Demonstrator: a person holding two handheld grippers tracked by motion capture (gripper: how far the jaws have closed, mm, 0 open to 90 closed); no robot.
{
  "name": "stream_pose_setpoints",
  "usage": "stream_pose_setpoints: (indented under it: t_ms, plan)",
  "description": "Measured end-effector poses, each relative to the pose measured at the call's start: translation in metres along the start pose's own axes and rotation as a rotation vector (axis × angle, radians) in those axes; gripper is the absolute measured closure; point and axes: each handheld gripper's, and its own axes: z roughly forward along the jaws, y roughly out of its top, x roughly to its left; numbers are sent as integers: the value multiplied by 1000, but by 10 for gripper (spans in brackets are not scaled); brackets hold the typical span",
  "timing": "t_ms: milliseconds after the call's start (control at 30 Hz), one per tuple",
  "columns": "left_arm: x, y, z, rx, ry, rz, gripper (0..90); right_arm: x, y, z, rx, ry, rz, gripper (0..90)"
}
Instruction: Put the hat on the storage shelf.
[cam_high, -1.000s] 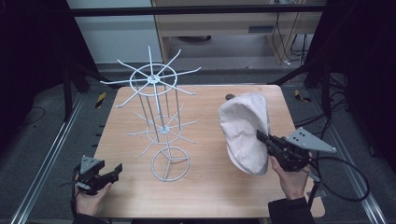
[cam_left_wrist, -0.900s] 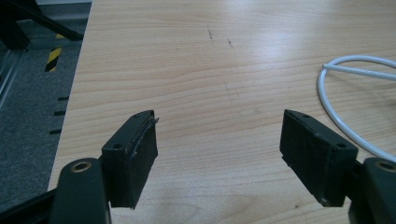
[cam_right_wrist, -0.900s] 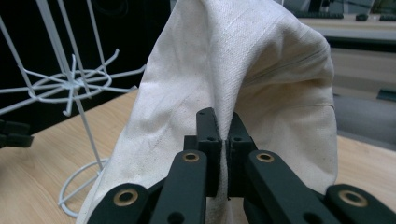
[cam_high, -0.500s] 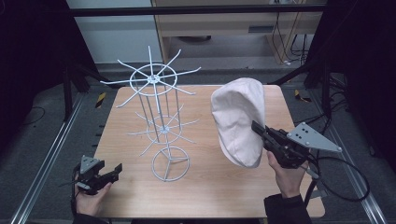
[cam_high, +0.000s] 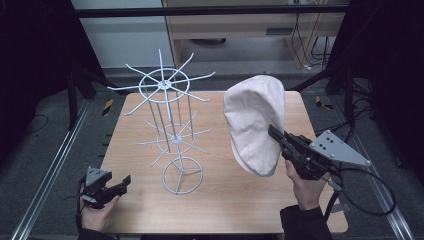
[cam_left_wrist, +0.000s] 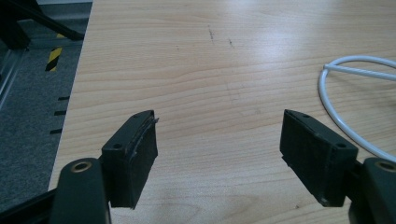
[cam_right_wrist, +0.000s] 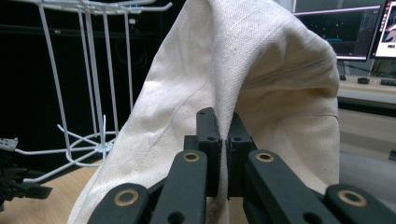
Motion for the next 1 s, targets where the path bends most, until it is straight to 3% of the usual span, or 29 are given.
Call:
stream_pose_setpoints:
  t_ms: [1000]
  plan:
    - [0,0,1,7,-1,2,270,20,41,-18,-160,56,-80,884]
